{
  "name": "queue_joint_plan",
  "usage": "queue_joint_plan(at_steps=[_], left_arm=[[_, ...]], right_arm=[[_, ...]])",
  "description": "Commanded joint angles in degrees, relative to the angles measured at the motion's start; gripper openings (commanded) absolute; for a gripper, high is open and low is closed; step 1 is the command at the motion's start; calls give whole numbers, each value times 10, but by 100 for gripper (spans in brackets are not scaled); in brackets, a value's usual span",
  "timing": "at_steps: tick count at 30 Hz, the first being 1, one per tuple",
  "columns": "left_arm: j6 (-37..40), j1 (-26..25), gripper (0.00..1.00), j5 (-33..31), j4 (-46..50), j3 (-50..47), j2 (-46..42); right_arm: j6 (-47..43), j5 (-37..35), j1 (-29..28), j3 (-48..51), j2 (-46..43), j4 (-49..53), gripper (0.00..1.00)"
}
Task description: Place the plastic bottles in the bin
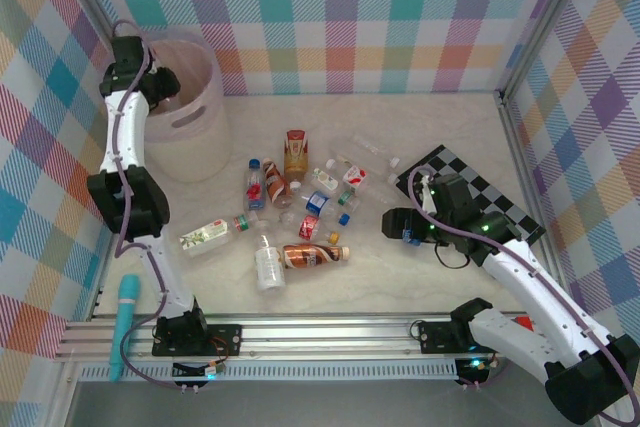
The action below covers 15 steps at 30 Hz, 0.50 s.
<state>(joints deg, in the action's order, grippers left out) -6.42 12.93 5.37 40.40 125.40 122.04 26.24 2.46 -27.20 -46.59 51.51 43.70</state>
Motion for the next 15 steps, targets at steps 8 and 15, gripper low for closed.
queue_joint_plan(at_steps=[8,15], left_arm=[[43,-10,60,10,45,20,39],[45,-11,76,11,43,19,37]], right_arm=[[57,-39,1,19,-4,73,100],[83,-55,1,23,0,85,99]])
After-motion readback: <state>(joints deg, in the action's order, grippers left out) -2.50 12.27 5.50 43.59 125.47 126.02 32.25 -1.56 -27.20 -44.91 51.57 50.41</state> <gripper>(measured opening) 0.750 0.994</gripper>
